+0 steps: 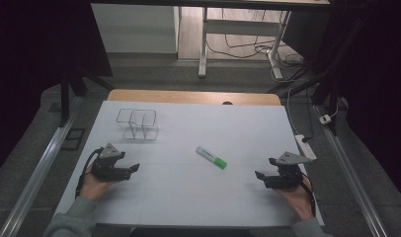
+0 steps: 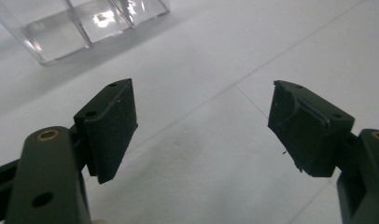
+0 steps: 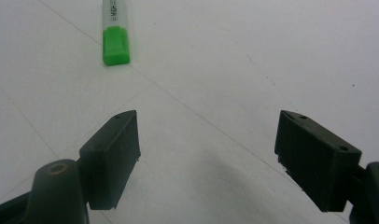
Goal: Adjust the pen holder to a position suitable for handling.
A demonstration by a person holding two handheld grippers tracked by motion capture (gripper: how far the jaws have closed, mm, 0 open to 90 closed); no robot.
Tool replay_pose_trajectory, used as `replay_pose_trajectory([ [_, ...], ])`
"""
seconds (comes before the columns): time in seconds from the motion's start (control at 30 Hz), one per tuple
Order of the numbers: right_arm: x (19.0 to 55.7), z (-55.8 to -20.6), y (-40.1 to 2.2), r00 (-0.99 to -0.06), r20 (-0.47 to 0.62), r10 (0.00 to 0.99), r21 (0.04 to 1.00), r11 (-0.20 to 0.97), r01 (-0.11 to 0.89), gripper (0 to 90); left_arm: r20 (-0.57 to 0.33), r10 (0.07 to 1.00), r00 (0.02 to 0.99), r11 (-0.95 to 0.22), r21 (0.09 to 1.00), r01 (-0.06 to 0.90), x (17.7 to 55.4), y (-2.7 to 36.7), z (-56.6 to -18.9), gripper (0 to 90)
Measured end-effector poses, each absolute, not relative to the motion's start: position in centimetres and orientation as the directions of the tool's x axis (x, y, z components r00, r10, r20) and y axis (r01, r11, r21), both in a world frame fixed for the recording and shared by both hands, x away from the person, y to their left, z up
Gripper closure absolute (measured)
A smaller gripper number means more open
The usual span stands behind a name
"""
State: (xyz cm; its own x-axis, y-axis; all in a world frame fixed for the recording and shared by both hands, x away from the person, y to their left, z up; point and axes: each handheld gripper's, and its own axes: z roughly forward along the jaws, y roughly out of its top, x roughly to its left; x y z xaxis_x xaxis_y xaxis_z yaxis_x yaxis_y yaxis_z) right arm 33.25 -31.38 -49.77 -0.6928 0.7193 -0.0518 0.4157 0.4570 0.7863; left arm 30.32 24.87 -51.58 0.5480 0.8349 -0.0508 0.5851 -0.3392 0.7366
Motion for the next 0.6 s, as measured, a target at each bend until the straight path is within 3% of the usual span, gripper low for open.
replay_pose_trajectory([
  [0.6,33.3,-49.7,-31.4,-0.683,-0.037,0.729,0.794,0.437,0.423,22.3,-0.095,0.869,0.485,-0.271,0.730,0.628,34.7,27.5,-48.9,26.5],
])
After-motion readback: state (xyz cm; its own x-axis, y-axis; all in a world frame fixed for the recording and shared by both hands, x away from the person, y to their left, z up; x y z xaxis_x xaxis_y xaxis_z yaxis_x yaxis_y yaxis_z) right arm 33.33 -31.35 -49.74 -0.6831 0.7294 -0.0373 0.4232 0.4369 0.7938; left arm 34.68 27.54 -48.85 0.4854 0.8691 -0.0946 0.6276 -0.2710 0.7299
